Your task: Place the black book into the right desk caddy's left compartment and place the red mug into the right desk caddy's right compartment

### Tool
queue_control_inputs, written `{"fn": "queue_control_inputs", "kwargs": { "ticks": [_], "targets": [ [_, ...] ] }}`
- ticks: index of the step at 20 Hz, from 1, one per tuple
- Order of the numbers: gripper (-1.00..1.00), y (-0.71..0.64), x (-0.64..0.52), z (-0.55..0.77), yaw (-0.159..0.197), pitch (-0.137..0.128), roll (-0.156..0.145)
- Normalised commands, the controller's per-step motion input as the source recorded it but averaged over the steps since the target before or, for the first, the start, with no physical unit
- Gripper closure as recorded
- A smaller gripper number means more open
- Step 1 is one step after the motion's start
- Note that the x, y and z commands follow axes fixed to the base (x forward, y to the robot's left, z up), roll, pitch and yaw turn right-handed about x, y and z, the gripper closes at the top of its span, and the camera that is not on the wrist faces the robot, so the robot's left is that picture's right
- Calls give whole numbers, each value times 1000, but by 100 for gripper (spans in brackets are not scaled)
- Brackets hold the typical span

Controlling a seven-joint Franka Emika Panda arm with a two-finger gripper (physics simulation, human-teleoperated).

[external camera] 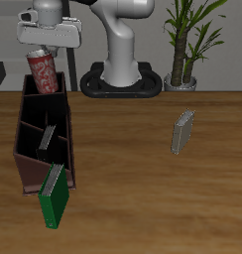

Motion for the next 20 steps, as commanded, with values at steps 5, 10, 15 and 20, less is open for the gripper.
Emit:
{"fn": "queue_control_inputs", "kwargs": {
  "ticks": [5, 10, 15, 20],
  "targets": [
    [100, 55, 117, -183, -9, 23, 10],
    [100, 2, 59, -106, -5, 12, 1],
    [100, 34, 61, -218, 3, 35, -14],
    [100, -50, 47, -222, -6, 70, -40]
  ]
}}
